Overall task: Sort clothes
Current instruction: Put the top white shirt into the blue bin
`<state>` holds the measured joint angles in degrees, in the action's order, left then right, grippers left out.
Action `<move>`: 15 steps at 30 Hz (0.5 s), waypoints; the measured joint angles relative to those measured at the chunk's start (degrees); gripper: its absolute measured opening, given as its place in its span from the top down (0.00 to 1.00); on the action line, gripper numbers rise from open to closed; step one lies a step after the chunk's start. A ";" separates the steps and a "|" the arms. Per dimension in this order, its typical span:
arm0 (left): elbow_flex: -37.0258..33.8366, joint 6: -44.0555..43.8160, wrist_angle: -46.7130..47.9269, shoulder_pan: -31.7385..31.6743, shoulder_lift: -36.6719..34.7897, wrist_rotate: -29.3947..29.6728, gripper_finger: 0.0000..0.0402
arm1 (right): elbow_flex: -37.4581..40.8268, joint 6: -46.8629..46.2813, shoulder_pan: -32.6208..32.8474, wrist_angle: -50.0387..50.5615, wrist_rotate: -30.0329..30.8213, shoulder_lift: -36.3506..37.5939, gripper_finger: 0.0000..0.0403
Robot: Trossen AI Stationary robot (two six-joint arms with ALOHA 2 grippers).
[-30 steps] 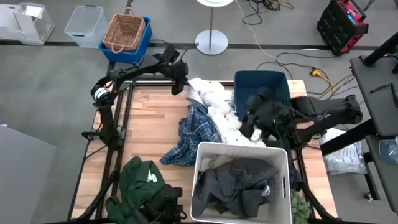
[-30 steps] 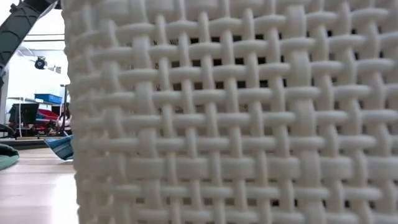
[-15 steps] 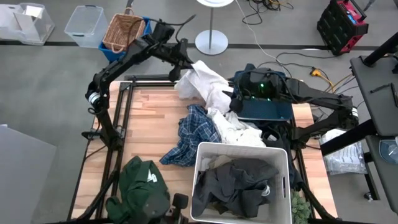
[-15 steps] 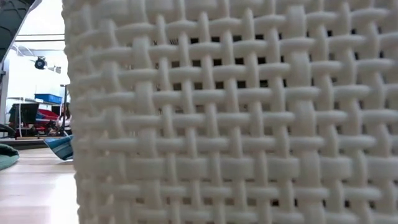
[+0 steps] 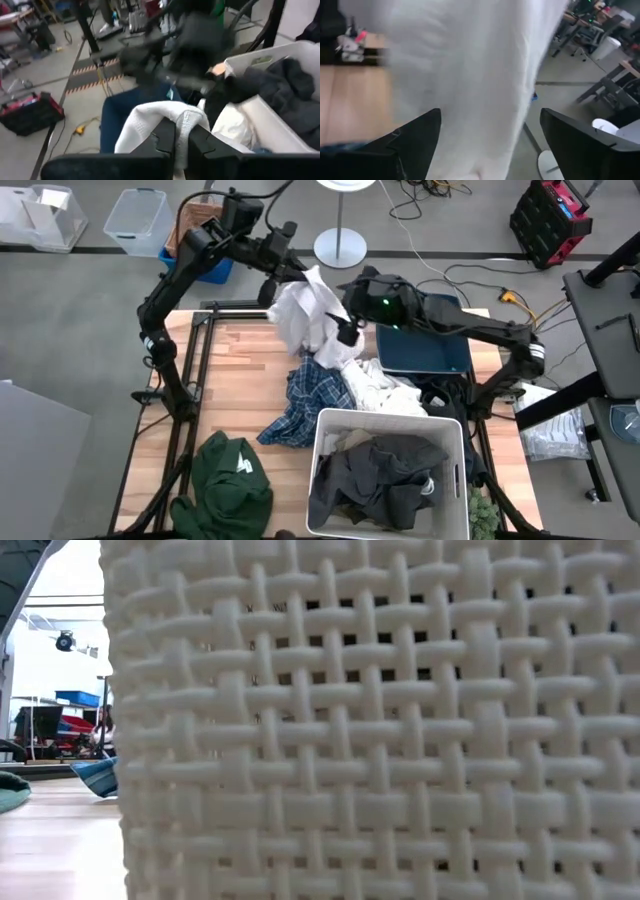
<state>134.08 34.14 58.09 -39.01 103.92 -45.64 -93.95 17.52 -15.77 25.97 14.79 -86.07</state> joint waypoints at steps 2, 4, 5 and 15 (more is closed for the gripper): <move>1.01 -1.01 -0.63 0.92 -0.22 -0.12 1.00 | -2.94 -0.49 -0.83 0.08 -0.52 -2.63 0.16; 0.46 -1.96 -1.80 1.43 -1.16 -0.03 1.00 | -6.12 -0.84 -1.74 0.21 -4.08 -5.30 0.16; 0.46 -2.08 -1.84 1.72 -1.38 -0.01 1.00 | -7.58 -1.21 -2.18 0.25 -7.11 -6.52 0.17; 0.96 -4.79 -1.83 2.72 -2.08 -0.11 1.00 | -22.36 -1.47 -3.39 0.23 -21.04 -17.51 0.55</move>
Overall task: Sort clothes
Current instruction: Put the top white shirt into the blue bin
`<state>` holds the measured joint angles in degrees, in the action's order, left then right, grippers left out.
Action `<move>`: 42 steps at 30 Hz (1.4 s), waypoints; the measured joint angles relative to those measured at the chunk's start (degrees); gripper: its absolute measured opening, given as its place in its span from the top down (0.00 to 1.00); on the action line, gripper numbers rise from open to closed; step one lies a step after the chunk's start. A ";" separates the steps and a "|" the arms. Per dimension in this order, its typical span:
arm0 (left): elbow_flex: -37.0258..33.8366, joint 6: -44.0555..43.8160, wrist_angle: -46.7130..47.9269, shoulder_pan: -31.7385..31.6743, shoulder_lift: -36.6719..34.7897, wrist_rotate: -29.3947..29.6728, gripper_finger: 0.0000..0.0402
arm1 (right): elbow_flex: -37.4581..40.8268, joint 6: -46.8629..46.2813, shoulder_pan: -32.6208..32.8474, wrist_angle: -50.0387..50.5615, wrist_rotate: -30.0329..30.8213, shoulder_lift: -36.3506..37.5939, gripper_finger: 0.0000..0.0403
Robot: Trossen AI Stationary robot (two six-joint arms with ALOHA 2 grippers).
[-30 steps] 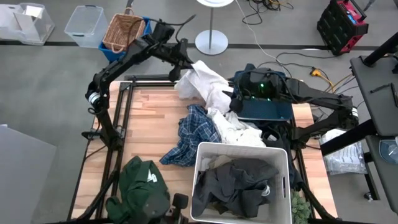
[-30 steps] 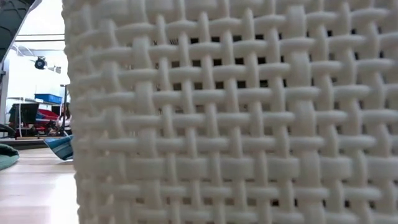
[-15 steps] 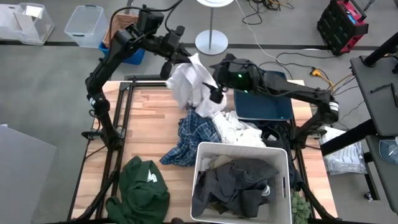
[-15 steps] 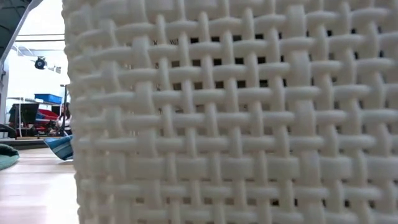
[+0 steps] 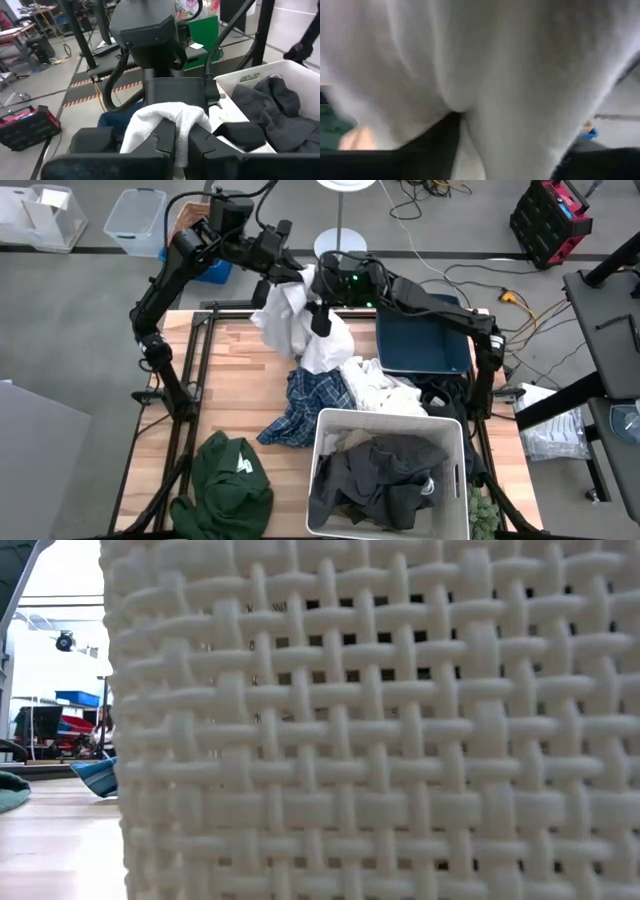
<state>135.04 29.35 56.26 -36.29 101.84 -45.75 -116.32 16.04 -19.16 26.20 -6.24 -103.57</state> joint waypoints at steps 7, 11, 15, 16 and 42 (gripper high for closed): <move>-0.05 0.63 1.12 0.17 -1.79 12.24 0.91 | -3.29 2.53 0.16 1.28 0.18 -0.57 0.95; -0.07 3.46 2.89 0.10 -3.66 18.11 0.71 | -5.80 2.44 0.16 2.25 0.36 0.64 0.97; -0.02 5.05 2.05 0.15 -4.76 27.38 0.48 | -9.43 4.97 0.18 3.17 7.01 1.91 0.97; -0.03 5.24 1.54 0.14 -4.91 30.35 0.42 | -10.43 6.37 0.41 3.50 10.09 2.10 0.97; -0.07 7.52 -0.25 -1.28 -5.14 46.90 0.13 | -18.38 77.91 0.35 -42.55 62.41 7.68 0.98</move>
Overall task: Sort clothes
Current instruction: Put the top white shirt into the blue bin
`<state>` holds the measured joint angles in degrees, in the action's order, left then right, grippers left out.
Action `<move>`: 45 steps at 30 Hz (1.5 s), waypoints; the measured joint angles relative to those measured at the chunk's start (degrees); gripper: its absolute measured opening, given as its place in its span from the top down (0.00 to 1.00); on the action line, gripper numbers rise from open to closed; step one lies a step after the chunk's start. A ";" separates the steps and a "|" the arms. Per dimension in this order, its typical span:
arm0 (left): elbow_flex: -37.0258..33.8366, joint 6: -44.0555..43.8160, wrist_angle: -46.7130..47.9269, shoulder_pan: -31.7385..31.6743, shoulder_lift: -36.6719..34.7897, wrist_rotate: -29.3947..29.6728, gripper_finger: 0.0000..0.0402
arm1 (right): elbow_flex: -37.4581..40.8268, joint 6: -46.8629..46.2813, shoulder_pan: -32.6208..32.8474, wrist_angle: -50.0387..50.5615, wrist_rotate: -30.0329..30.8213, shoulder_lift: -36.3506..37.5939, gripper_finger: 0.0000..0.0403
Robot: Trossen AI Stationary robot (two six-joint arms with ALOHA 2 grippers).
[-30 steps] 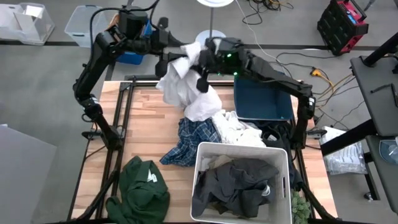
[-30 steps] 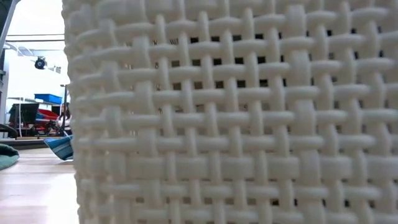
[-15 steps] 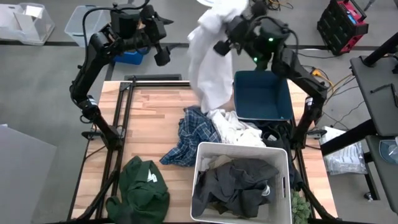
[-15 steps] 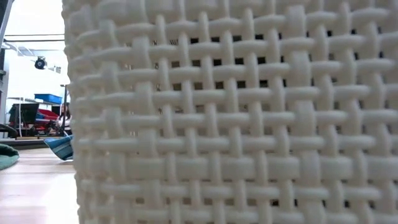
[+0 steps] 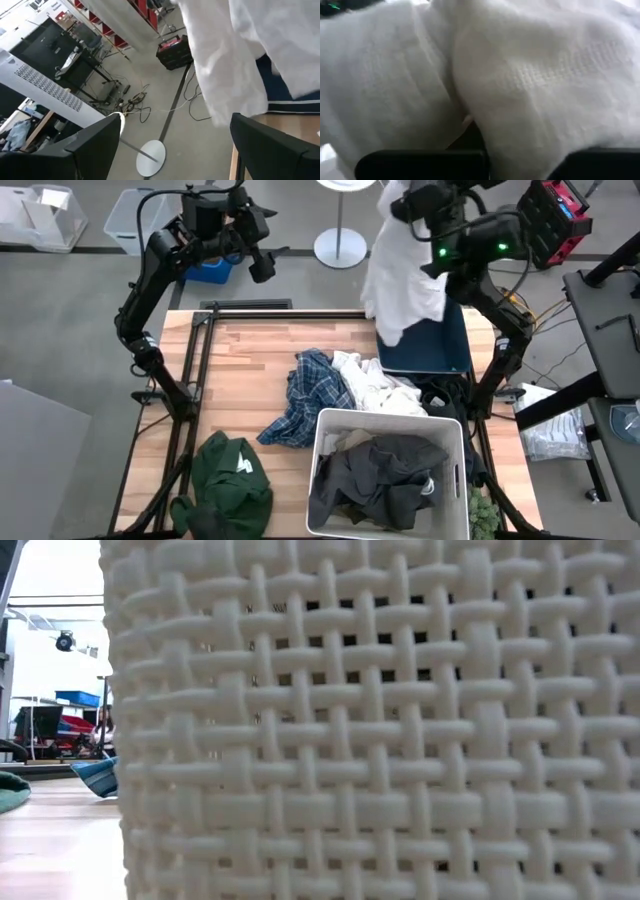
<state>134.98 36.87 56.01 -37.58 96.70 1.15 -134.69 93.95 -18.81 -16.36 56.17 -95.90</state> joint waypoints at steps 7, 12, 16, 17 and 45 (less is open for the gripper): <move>0.00 -0.05 -0.11 -0.42 1.02 0.00 0.13 | 0.00 20.07 -0.74 -24.34 -1.97 -0.07 0.98; 0.00 0.08 -0.67 -0.80 1.54 0.00 0.13 | 0.00 17.21 -0.70 -26.26 -0.34 2.02 0.98; 0.00 0.08 -1.98 -1.07 1.85 -0.02 0.13 | 0.00 -2.15 -0.59 -10.16 1.74 5.93 0.98; 0.00 0.08 -2.09 -1.13 1.89 -0.02 0.13 | 0.00 -9.57 -0.59 -3.39 1.74 7.33 0.98; -0.02 -1.89 -0.49 -2.08 6.03 -0.18 0.13 | 10.72 -99.66 -9.38 97.96 -17.56 7.87 0.98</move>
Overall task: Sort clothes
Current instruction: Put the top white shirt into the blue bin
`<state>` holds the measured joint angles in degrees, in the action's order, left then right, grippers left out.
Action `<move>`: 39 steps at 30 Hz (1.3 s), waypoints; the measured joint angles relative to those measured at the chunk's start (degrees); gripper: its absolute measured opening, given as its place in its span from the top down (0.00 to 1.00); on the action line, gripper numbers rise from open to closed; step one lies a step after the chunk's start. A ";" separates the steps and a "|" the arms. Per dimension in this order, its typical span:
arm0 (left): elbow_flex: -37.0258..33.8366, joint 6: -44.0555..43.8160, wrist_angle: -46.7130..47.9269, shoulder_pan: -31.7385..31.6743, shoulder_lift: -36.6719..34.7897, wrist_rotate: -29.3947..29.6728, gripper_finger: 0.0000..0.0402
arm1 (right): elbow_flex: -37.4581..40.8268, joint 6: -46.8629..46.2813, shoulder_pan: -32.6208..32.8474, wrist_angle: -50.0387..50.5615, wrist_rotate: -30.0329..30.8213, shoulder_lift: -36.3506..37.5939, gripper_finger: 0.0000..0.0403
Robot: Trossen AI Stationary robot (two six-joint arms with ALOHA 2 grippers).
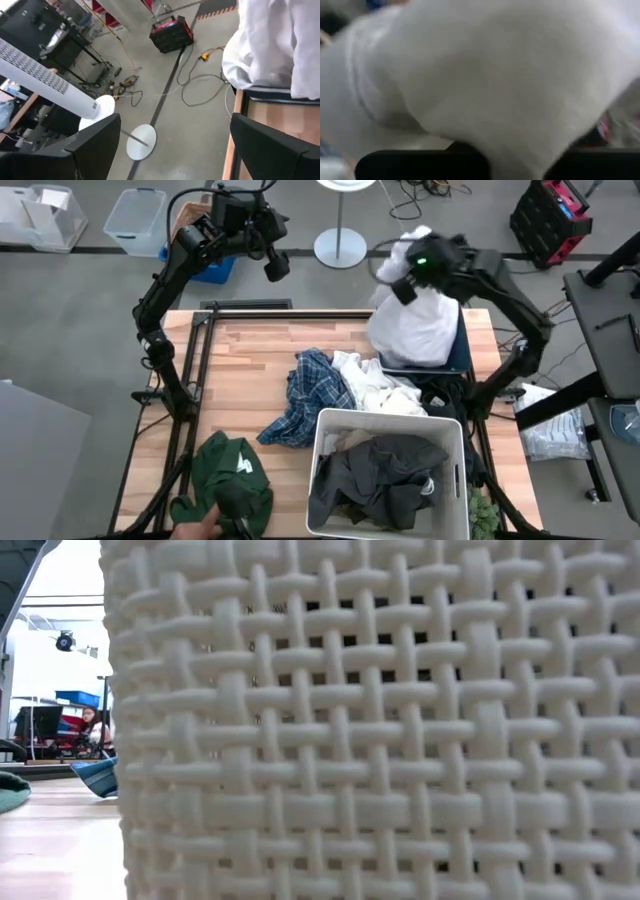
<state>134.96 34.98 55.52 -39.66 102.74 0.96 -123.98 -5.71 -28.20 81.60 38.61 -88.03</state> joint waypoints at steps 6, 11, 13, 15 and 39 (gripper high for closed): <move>-0.11 0.00 1.73 0.00 0.00 -0.04 0.13 | 9.01 -5.78 -3.13 7.91 -2.37 -3.52 0.98; -0.11 0.03 2.03 0.00 -0.02 -0.06 0.13 | 17.35 -7.04 -6.43 8.36 -10.18 -2.92 0.98; -0.13 0.03 2.20 0.00 -0.02 -0.06 0.13 | 21.04 -7.38 -7.92 8.25 -10.16 -2.80 0.98; -0.30 0.03 2.31 0.00 -0.02 -0.08 0.13 | 24.47 -7.50 -9.54 8.32 -10.17 -2.29 0.98; -1.29 0.59 3.84 -0.15 0.31 -0.10 0.13 | 27.53 -1.34 -17.51 8.07 -24.41 2.20 0.58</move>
<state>133.67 35.56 59.35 -39.81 103.04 0.86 -96.44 -7.05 -45.71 89.67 14.20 -85.83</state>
